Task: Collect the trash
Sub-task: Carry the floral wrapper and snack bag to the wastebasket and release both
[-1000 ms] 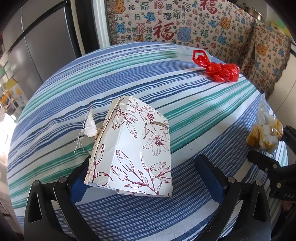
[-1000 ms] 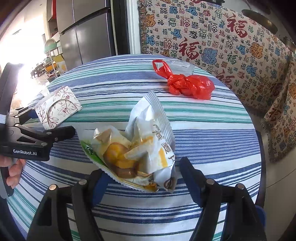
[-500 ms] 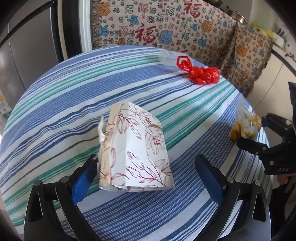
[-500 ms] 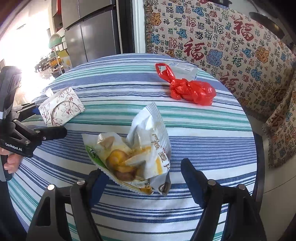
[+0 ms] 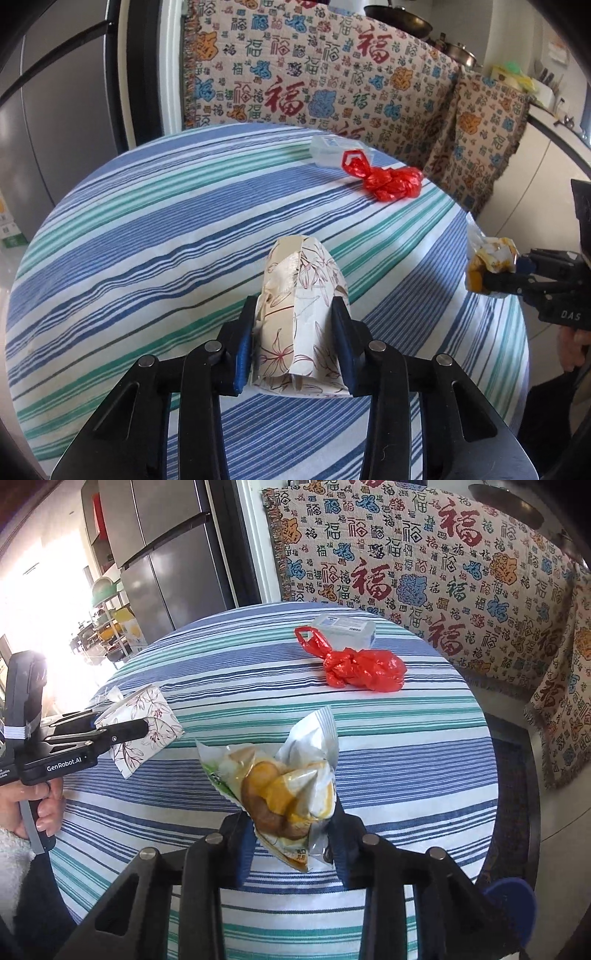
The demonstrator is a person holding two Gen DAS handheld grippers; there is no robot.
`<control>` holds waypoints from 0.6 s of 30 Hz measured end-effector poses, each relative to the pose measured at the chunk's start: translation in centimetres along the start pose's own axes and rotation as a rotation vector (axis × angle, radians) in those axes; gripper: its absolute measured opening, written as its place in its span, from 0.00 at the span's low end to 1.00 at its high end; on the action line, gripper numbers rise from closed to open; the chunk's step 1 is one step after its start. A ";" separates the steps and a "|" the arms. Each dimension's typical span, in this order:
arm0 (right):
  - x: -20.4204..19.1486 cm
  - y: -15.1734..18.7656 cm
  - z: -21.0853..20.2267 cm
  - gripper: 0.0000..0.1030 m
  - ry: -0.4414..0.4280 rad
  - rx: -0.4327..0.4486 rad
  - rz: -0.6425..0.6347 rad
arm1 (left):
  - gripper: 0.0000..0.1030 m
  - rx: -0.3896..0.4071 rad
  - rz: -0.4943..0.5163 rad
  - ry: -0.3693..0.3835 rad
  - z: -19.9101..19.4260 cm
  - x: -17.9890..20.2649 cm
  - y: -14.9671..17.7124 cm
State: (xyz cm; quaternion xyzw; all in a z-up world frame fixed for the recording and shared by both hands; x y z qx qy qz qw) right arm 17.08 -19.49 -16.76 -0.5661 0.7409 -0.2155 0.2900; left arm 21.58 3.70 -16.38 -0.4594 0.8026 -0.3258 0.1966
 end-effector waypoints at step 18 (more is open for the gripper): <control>11.8 0.6 -11.8 0.33 0.136 0.120 0.151 | 0.37 0.103 0.109 0.256 -1.9 16.0 -8.4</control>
Point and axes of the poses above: each gripper's, at about its wrist camera, not at the fingertips, and z roughly the way its jaws point, x to its right, y to its underside, the point moved 2 cm from there along z, roughly the way its jaws point, and after that the axes turned 12 degrees about z, right-handed, at the moved point
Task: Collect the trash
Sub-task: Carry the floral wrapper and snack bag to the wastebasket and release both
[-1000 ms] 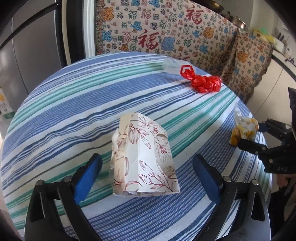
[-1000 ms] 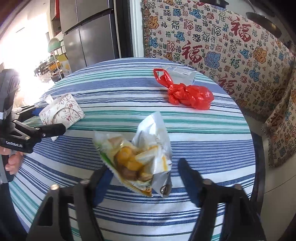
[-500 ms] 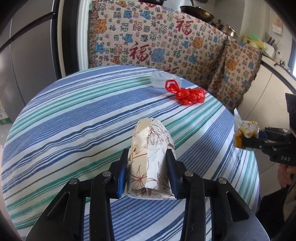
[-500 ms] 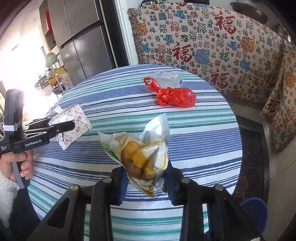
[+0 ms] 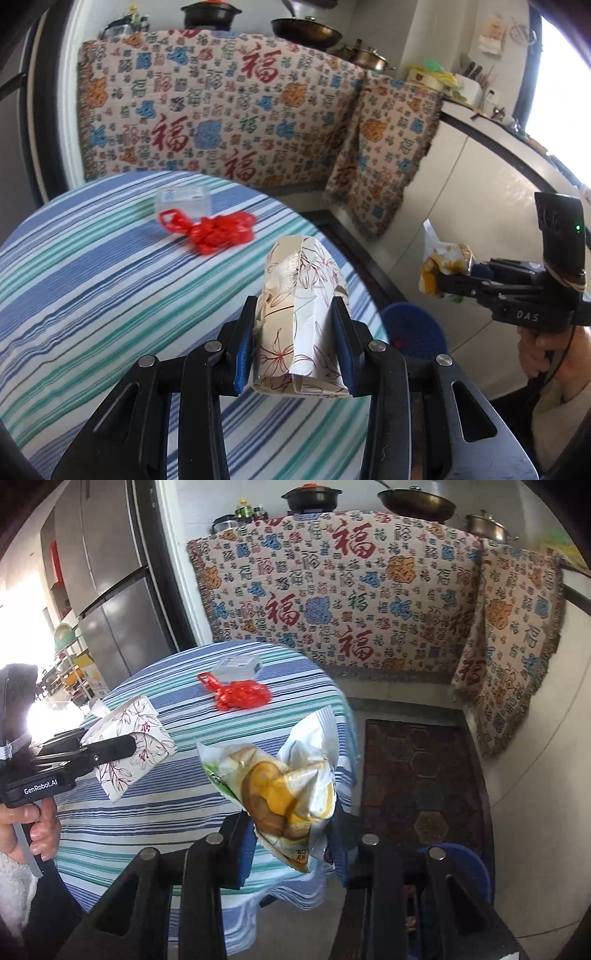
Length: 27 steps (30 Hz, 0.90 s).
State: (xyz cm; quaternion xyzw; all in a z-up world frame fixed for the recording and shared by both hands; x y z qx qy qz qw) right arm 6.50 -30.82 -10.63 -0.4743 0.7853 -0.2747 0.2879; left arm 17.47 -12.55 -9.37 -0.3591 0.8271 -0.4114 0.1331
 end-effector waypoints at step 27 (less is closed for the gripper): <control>23.0 6.2 -2.8 0.33 0.307 -0.070 0.338 | 0.38 -0.142 0.106 0.266 17.9 21.0 -3.1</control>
Point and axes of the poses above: each gripper's, at about its wrist camera, not at the fingertips, and z roughly the way its jaws point, x to its right, y to its underside, the point moved 2 cm from there along z, roughly the way its jaws point, and after that the axes turned 12 degrees about z, right-handed, at the moved point
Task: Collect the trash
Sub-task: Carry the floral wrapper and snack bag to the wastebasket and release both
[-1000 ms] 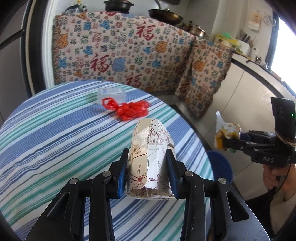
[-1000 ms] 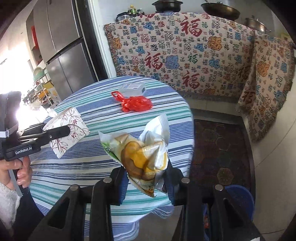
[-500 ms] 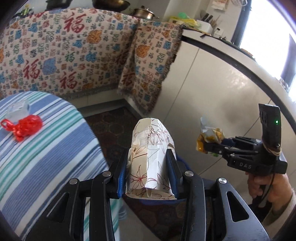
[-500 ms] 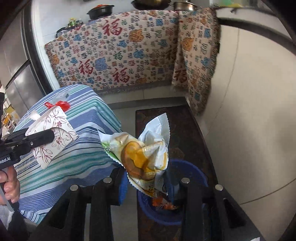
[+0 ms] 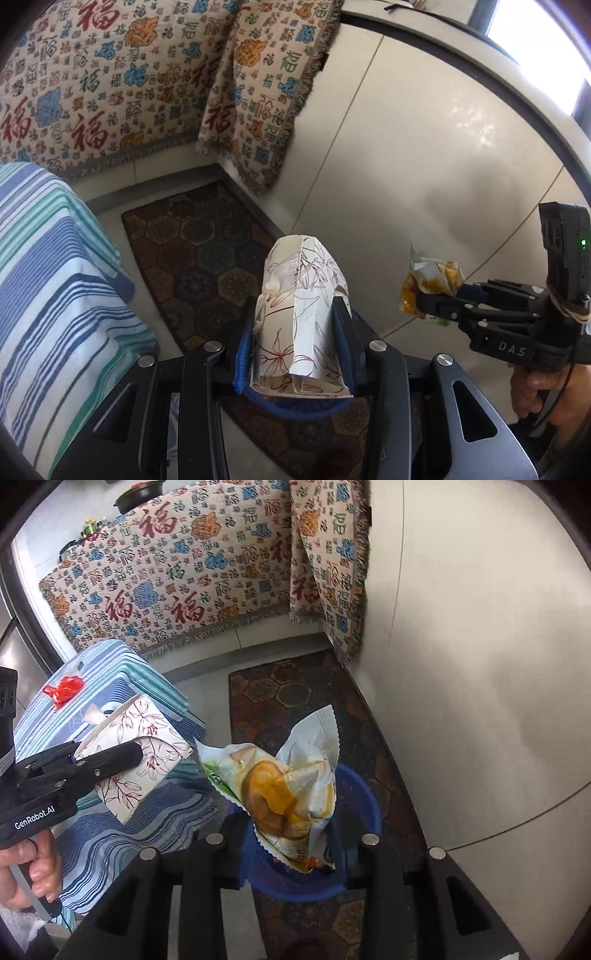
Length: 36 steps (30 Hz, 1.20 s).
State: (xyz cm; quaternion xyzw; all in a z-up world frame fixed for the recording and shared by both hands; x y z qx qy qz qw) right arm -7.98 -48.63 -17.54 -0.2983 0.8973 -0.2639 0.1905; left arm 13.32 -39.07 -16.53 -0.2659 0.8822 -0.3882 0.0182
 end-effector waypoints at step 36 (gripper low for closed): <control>-3.2 -2.1 -1.6 0.57 0.020 0.170 -0.087 | 0.76 -0.024 0.030 -0.087 -4.7 -2.9 1.6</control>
Point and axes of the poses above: each gripper's, at about its wrist camera, not at the fingertips, and z roughly the way its jaws point, x to its right, y to its underside, the point moved 2 cm from there along z, roughly the way its jaws point, and after that the axes turned 12 degrees about z, right-handed, at the moved point
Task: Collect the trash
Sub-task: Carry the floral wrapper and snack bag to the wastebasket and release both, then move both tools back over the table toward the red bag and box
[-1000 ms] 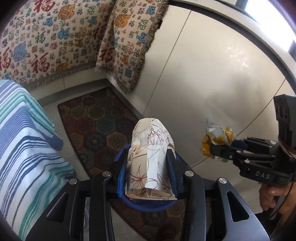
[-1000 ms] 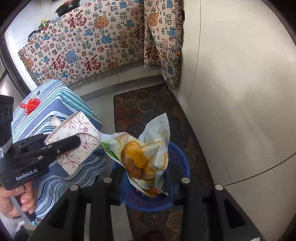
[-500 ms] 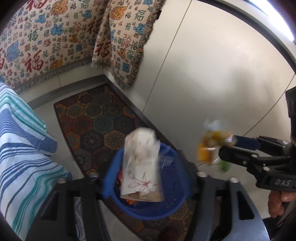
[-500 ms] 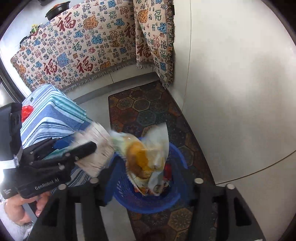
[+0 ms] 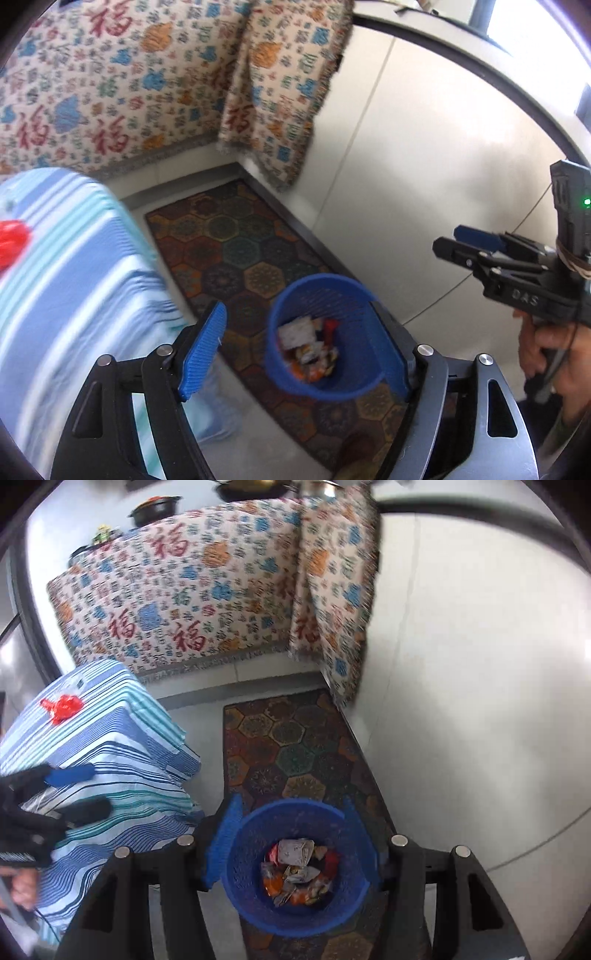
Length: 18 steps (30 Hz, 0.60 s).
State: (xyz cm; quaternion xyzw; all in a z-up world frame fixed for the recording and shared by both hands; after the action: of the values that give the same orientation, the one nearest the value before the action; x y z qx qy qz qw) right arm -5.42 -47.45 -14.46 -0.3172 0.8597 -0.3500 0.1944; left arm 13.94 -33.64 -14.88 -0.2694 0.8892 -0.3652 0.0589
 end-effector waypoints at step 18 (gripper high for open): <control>-24.4 5.0 1.3 0.57 -0.330 -0.053 -0.364 | 0.82 -0.010 -0.252 -0.395 -9.7 -25.5 10.9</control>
State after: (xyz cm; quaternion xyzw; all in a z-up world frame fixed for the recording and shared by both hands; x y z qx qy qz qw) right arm 10.86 -28.69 -16.26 -0.5246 0.7539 -0.3003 0.2576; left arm 27.87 -7.91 -17.65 -0.4450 0.8213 -0.3056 0.1844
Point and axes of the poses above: each gripper's, at about its wrist camera, not at the fingertips, and z roughly the way its jaws point, x to its right, y to its underside, the point moved 2 cm from there along z, roughly the way its jaws point, and after that the axes turned 12 degrees about z, right-handed, at the moved point
